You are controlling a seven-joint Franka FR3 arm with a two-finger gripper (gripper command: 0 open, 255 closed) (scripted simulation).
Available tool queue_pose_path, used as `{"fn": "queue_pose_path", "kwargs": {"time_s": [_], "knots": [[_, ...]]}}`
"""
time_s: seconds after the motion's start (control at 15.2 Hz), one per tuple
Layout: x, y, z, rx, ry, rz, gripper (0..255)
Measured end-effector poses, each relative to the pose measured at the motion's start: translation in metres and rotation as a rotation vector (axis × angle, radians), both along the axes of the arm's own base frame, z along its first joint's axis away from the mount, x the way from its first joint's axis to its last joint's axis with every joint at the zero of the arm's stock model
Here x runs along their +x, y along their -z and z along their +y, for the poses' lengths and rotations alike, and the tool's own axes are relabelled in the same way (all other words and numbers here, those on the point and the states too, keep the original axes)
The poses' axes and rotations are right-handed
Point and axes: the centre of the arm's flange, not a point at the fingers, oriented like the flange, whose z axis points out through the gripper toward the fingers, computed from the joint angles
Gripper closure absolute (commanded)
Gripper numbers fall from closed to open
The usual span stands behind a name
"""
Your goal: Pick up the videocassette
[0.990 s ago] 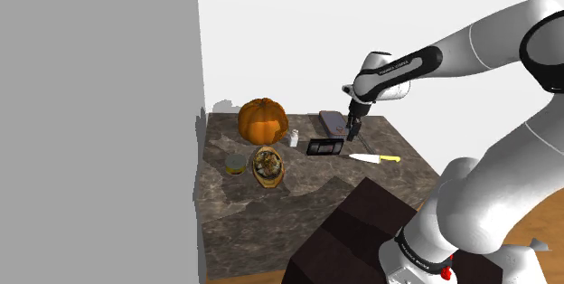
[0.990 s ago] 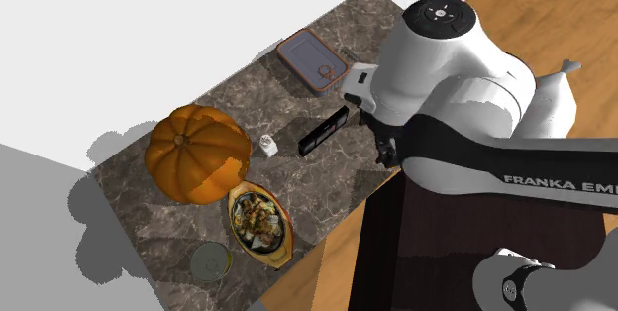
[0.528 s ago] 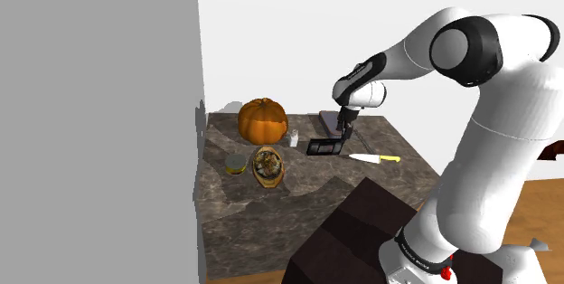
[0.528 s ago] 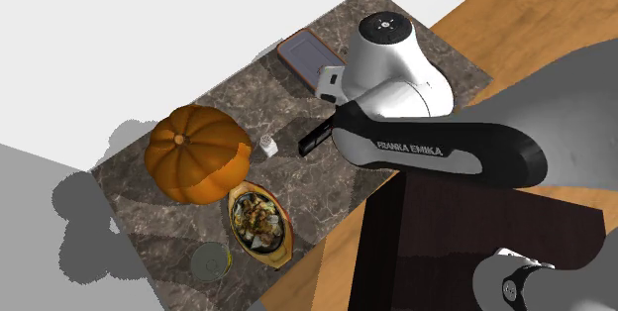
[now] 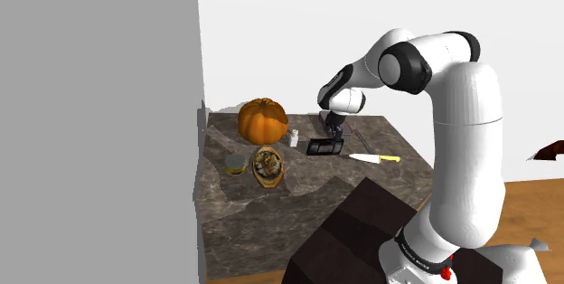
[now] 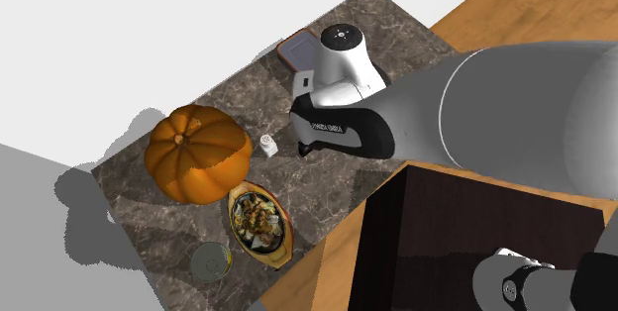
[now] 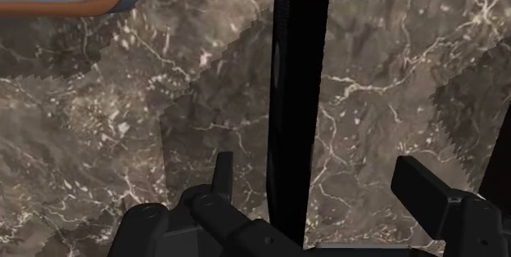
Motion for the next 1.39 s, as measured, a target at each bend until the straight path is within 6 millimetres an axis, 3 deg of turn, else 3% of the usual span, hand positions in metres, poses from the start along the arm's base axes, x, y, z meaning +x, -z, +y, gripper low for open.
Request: {"fn": "queue_pose_path", "kwargs": {"time_s": [0.53, 0.59, 1.39], "knots": [[0.004, 0.043, -0.003, 0.0, -0.018, -0.001, 0], [0.004, 0.045, -0.003, 0.0, -0.018, -0.001, 255], [0.004, 0.039, -0.003, 0.0, -0.018, -0.002, 255]]}}
